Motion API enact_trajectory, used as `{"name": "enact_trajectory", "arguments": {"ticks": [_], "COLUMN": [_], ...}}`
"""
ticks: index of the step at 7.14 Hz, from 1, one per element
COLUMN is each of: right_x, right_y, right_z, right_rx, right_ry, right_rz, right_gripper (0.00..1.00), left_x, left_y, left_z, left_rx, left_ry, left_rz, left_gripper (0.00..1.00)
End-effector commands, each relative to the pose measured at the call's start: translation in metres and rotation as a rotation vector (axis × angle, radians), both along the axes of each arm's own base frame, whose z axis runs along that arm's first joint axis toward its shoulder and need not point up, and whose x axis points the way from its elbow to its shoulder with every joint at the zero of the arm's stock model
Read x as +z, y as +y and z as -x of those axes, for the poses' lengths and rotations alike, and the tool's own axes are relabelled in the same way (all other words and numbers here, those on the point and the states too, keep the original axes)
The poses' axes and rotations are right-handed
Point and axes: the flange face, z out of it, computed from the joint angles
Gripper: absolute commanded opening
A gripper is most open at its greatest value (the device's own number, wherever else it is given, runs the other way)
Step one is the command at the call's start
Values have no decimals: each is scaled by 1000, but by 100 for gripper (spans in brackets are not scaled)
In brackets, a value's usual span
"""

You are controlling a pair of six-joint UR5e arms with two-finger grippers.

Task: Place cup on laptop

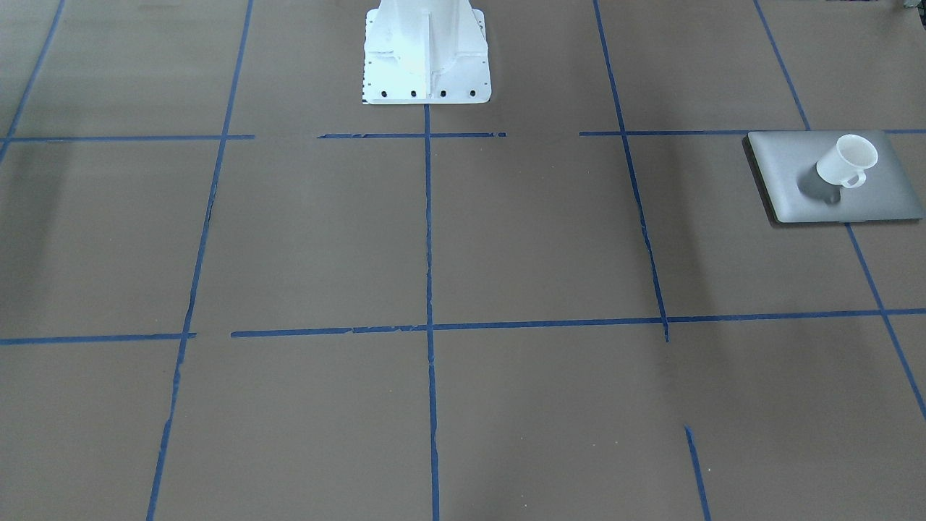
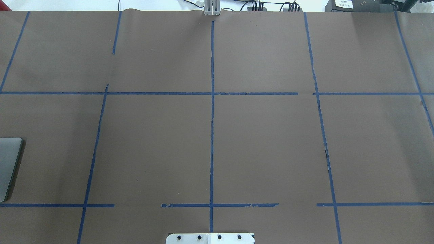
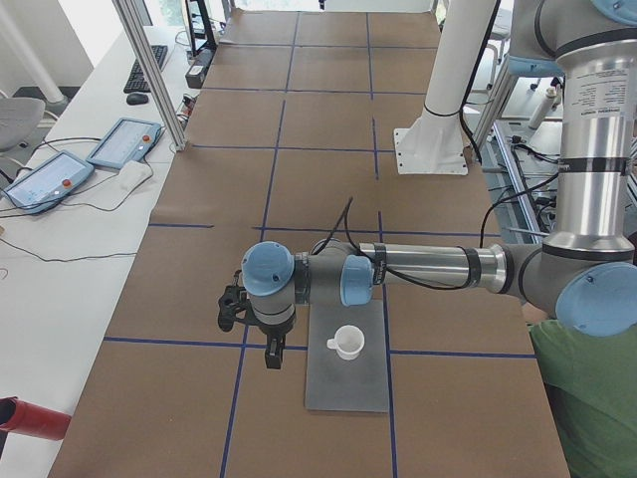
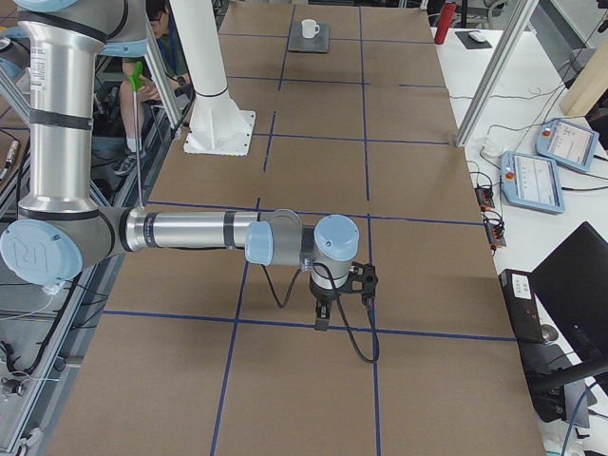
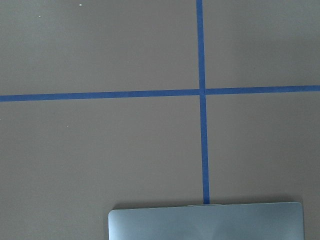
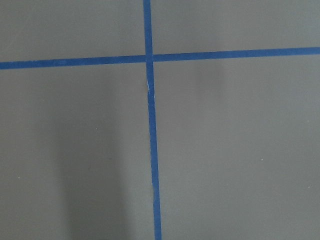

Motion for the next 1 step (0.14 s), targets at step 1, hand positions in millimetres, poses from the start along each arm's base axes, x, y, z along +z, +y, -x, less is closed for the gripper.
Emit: {"name": "enact_trajectory", "arguments": {"ticks": [1], "right_x": [0], "right_y": [0], "right_z": [0], "right_rx": [0], "right_ry": [0], "right_rz": [0], "right_gripper": [100], "left_x": [-3], "left_y": [-2], "left_z": [0], "left_rx": [1], "left_ry": [-2], "left_rz": [-5], "left_gripper": [100]}}
